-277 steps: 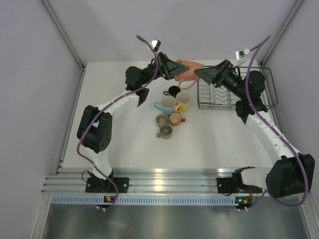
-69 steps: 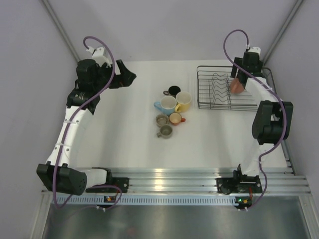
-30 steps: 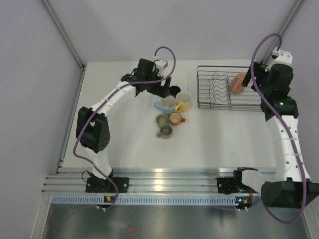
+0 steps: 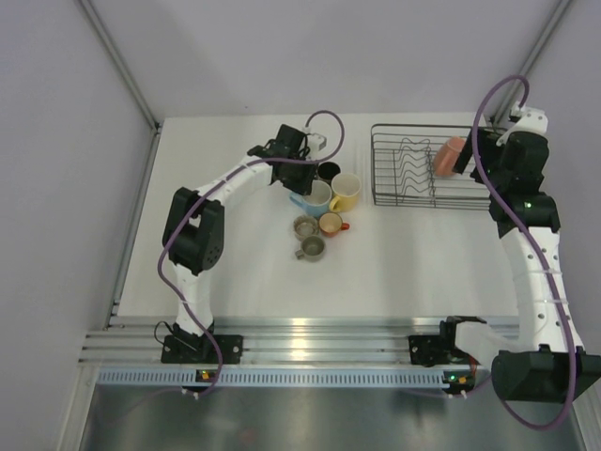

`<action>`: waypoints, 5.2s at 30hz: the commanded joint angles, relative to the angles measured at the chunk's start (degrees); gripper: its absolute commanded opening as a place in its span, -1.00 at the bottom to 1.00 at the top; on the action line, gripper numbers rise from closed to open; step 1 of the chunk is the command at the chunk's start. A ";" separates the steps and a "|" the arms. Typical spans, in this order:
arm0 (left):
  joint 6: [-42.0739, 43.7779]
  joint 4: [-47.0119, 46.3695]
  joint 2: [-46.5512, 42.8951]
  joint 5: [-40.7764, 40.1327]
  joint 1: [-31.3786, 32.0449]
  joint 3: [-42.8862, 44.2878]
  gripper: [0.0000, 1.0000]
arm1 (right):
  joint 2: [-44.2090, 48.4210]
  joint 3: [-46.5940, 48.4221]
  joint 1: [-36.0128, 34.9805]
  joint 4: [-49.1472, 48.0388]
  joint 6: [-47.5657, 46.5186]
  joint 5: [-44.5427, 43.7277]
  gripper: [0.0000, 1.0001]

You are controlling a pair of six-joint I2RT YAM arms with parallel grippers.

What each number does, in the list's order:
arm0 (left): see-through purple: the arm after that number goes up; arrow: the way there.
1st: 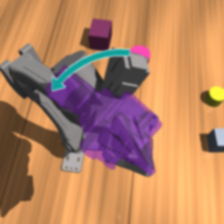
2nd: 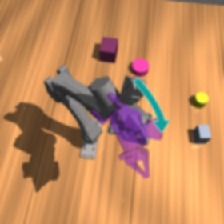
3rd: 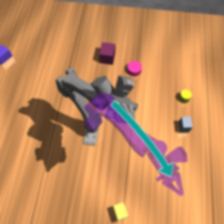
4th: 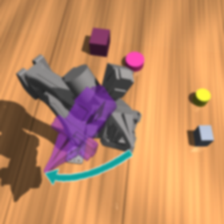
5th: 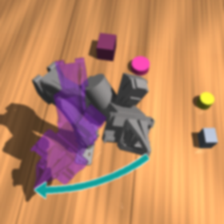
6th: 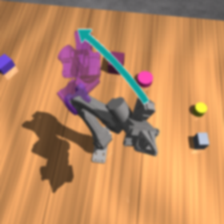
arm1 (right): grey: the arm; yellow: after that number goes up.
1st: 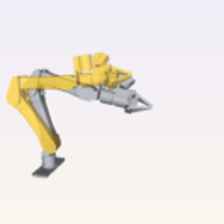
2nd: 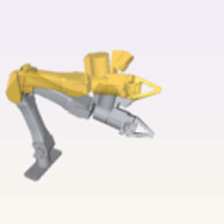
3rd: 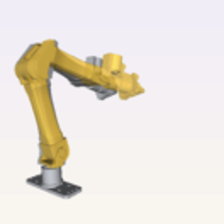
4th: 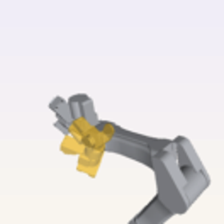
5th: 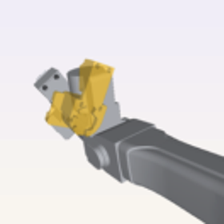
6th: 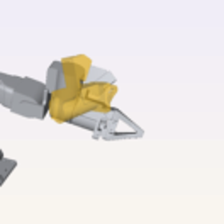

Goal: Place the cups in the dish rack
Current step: Grab a cup with the left arm, then pass the cup from the left arm to the right

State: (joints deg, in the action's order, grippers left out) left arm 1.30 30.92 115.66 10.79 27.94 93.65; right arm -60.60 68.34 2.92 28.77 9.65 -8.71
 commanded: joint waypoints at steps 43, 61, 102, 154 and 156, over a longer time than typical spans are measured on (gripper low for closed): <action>-14.20 4.24 -15.99 8.78 -5.17 21.75 -1.00 | 0.92 0.22 0.95 -2.93 2.48 5.70 0.99; -74.06 -70.54 -17.22 42.65 -10.63 -2.24 -1.00 | 1.63 -13.59 -0.54 -44.06 34.29 40.78 0.99; -88.66 -71.26 -11.86 37.38 -0.61 0.84 -1.00 | -10.59 -0.57 -18.56 -58.66 41.33 42.20 0.99; -92.52 -71.26 -10.28 36.15 -0.17 1.89 -1.00 | -12.44 -1.01 -17.16 -53.38 37.81 43.69 -0.74; -93.14 -71.26 -10.28 35.36 -0.08 1.45 -1.00 | -12.79 -1.27 -17.16 -53.56 37.72 44.48 -0.41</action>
State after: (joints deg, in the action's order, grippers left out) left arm -87.79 -34.17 106.80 48.45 27.20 92.09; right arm -72.03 66.43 -14.46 -23.68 49.58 33.98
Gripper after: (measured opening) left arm 0.144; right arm 0.767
